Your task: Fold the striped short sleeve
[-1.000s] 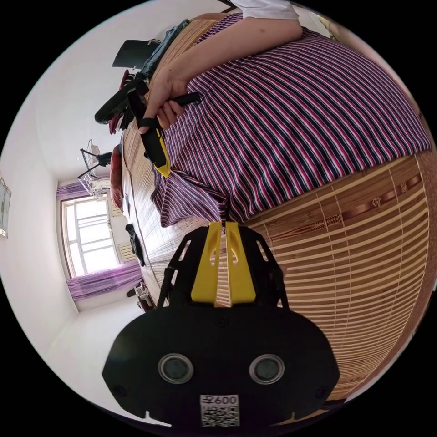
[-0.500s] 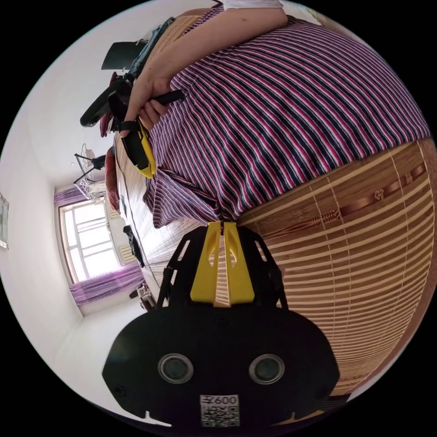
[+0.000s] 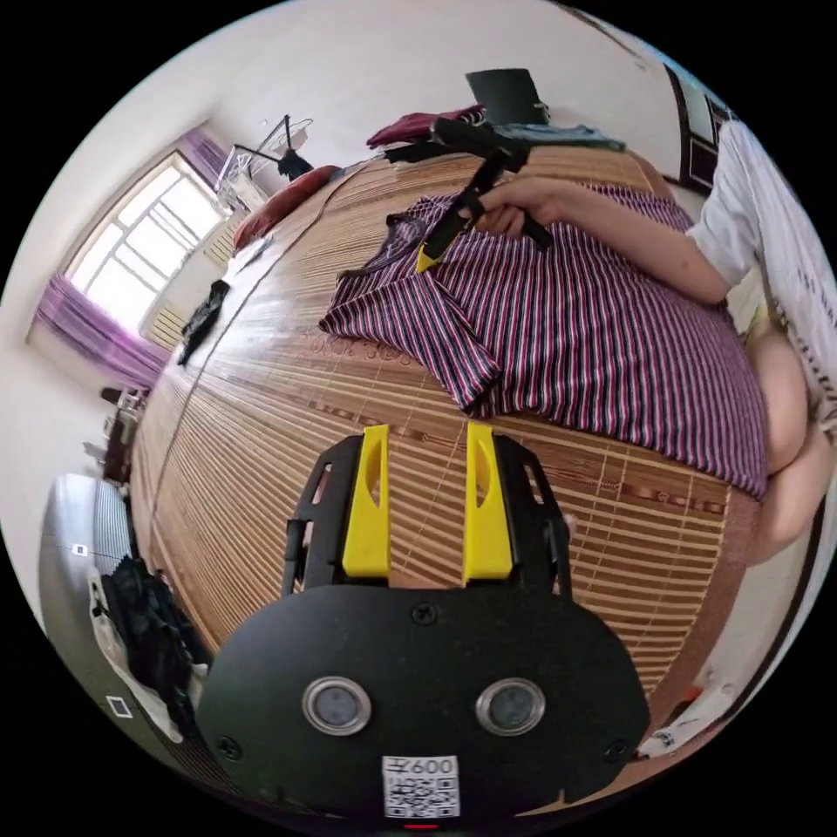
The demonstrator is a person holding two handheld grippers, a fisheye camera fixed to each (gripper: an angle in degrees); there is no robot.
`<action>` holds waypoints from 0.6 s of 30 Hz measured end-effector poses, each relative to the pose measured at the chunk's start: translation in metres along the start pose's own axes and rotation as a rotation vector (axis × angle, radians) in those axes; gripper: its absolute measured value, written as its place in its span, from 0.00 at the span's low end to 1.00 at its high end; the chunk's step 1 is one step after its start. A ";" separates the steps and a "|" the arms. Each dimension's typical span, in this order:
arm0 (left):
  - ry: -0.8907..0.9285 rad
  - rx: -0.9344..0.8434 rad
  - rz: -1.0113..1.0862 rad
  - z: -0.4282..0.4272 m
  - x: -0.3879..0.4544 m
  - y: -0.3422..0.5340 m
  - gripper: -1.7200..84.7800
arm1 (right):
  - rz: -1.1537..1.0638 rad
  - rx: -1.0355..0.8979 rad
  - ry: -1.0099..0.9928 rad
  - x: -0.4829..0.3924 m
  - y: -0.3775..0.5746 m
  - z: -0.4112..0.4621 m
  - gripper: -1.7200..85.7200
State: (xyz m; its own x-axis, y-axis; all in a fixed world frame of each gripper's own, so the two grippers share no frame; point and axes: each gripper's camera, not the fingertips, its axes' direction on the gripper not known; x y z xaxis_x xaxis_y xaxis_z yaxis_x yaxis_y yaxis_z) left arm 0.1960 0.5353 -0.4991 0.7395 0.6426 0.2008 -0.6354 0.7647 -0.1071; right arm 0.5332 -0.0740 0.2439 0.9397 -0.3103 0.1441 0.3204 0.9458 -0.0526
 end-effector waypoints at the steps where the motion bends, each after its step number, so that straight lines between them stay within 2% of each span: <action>1: -0.043 0.046 -0.069 -0.004 -0.016 -0.008 0.13 | -0.002 -0.001 0.004 0.000 -0.001 -0.001 0.01; 4: -0.184 0.174 -0.197 0.001 -0.044 -0.051 0.09 | -0.014 -0.003 0.023 0.002 -0.008 -0.008 0.01; 6: -0.217 0.194 -0.287 0.016 -0.060 -0.089 0.07 | -0.019 -0.004 0.031 0.007 -0.012 -0.014 0.01; 8: -0.186 0.168 -0.389 0.040 -0.081 -0.126 0.05 | -0.019 -0.004 0.029 0.012 -0.015 -0.019 0.01; 10: -0.060 0.044 -0.445 0.084 -0.110 -0.172 0.04 | -0.016 -0.004 0.023 0.018 -0.018 -0.024 0.01; 13: -0.062 -0.098 -0.481 0.125 -0.131 -0.207 0.03 | -0.012 -0.003 0.015 0.029 -0.021 -0.034 0.01; 18: -0.068 -0.062 -0.548 0.125 -0.146 -0.226 0.03 | -0.016 -0.004 0.023 0.047 -0.024 -0.051 0.01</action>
State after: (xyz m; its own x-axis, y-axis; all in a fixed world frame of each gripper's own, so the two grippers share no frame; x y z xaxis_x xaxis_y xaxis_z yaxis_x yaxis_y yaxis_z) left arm 0.2042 0.2628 -0.3824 0.9409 0.1470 0.3050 -0.1462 0.9889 -0.0258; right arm 0.5755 -0.1164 0.2014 0.9368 -0.3277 0.1225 0.3360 0.9403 -0.0543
